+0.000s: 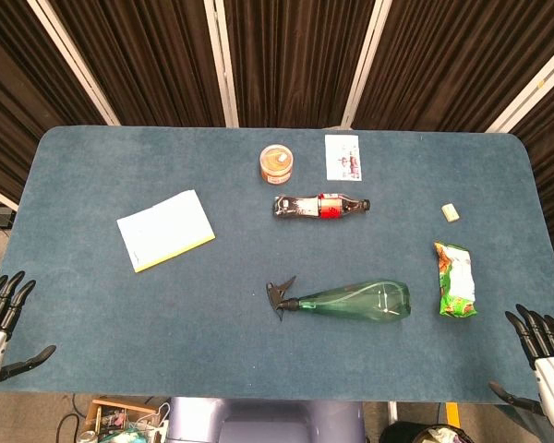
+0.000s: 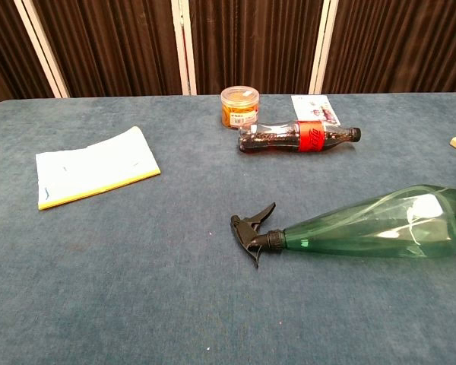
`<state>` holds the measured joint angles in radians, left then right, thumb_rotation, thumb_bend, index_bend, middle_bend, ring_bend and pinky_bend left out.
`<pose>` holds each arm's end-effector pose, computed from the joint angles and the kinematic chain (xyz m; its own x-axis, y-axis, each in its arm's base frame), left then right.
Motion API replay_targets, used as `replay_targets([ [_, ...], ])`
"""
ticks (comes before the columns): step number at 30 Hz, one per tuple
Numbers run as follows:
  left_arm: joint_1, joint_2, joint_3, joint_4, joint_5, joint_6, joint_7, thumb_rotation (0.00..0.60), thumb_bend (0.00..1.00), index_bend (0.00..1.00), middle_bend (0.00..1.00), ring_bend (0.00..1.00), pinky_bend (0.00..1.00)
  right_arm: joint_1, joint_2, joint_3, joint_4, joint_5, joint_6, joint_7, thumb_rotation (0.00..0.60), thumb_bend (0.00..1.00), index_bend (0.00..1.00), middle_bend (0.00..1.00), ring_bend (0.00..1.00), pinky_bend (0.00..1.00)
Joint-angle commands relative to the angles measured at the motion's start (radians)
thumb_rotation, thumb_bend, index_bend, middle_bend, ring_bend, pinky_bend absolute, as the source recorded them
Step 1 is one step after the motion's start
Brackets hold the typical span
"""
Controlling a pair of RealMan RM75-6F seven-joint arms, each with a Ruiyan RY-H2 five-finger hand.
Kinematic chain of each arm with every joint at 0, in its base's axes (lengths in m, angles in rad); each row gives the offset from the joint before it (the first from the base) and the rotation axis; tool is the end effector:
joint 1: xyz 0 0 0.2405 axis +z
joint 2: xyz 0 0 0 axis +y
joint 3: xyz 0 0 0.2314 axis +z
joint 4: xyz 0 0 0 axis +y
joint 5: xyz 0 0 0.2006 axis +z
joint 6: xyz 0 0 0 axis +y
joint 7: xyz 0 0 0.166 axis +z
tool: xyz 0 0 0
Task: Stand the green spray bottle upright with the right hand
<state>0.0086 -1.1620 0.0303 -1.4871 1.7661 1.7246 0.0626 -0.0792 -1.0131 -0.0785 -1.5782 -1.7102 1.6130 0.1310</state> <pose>-0.2703 0.1532 0.1587 0.4972 -0.1281 0.8582 0.8390 -0.1813 -0.5131 -0.2953 -0.1256 0.1755 0.3966 -0.0860 0.9140 -0.9178 -0.0595 0.3926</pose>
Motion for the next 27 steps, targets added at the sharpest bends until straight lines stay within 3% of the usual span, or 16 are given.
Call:
replay_targets([
  [1,0.001,0.000,0.001,0.001,0.001,0.001,-0.001,0.600,0.01,0.00,0.00,0.00,0.05,0.001,-0.003,0.000,-0.002,0.000,-0.001,-0.008,0.600,0.14,0.00,0.00,0.00,0.00],
  [12,0.004,-0.015,-0.005,0.003,0.003,0.012,0.025,0.600,0.01,0.00,0.00,0.00,0.05,0.002,-0.041,-0.008,-0.021,-0.085,0.037,-0.071,0.600,0.14,0.00,0.00,0.00,0.00],
  [18,-0.019,-0.037,-0.033,0.012,-0.001,0.014,-0.001,0.600,0.01,0.00,0.00,0.00,0.05,0.060,-0.169,0.038,-0.046,-0.171,-0.007,-0.306,0.600,0.14,0.04,0.00,0.00,0.00],
  [22,-0.043,-0.044,-0.051,0.008,-0.030,-0.030,0.024,0.600,0.01,0.00,0.00,0.00,0.05,0.091,-0.243,0.045,-0.103,-0.188,-0.110,-0.523,0.600,0.14,0.05,0.00,0.00,0.00],
  [27,-0.075,-0.050,-0.068,0.003,-0.072,-0.101,0.048,0.600,0.01,0.00,0.00,0.00,0.05,0.123,-0.331,0.067,-0.151,-0.162,-0.216,-0.705,0.600,0.14,0.07,0.00,0.00,0.00],
])
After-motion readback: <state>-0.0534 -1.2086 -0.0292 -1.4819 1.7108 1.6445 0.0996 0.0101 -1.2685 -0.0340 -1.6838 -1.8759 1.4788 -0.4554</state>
